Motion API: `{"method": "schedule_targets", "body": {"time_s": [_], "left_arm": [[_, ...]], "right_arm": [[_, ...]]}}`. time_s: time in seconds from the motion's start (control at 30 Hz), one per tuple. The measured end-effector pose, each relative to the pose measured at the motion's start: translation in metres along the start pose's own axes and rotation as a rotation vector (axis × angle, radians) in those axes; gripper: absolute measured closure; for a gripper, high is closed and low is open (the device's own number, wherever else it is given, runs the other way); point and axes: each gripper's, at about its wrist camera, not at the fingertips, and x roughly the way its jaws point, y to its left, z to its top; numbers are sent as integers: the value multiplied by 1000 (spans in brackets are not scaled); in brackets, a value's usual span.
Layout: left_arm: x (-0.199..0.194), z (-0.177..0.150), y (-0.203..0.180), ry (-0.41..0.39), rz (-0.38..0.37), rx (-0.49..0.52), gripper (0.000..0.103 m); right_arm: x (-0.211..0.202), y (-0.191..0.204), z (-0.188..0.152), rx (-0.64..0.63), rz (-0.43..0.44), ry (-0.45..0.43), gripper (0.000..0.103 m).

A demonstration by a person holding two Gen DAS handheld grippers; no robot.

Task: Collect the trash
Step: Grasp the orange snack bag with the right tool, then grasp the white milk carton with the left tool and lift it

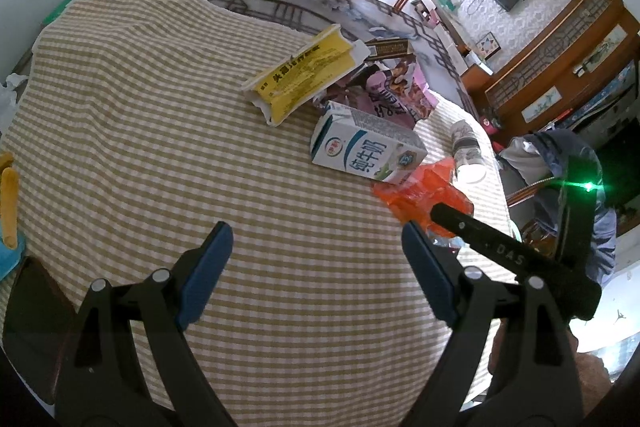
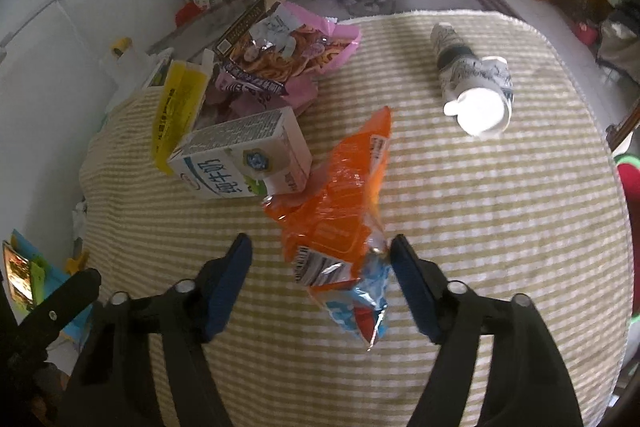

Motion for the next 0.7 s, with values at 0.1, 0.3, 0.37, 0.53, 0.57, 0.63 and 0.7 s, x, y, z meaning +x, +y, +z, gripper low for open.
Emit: {"method": "schedule_targets", "body": {"time_s": [0.1,0.3,0.37,0.53,0.57,0.63,0.7], "left_arm": [[4,1,-2,11,-4,7,19],[5,9,-4,-4,-5,8,19],[6,14,-2,-11,-2,3,19],[8,24,5,-27,6,-24,19],[10,26,7,-25,7,-30,19],[12,28,9,-22,8,-39,19],[14,29,11,-17,11,-45,19]], "right_arm": [[5,-2,3,13,22,17,58],[-1,20,-6,-97,128,47,62],[-5,26,-12,-129,158,59,62],[-17,34,-25,-177,273,107,61],[-19,37,-29,-190,294,117,61],[-24,43,-37,-228,312,133,61],[-26,45,-44,-244,320,153,61]]}}
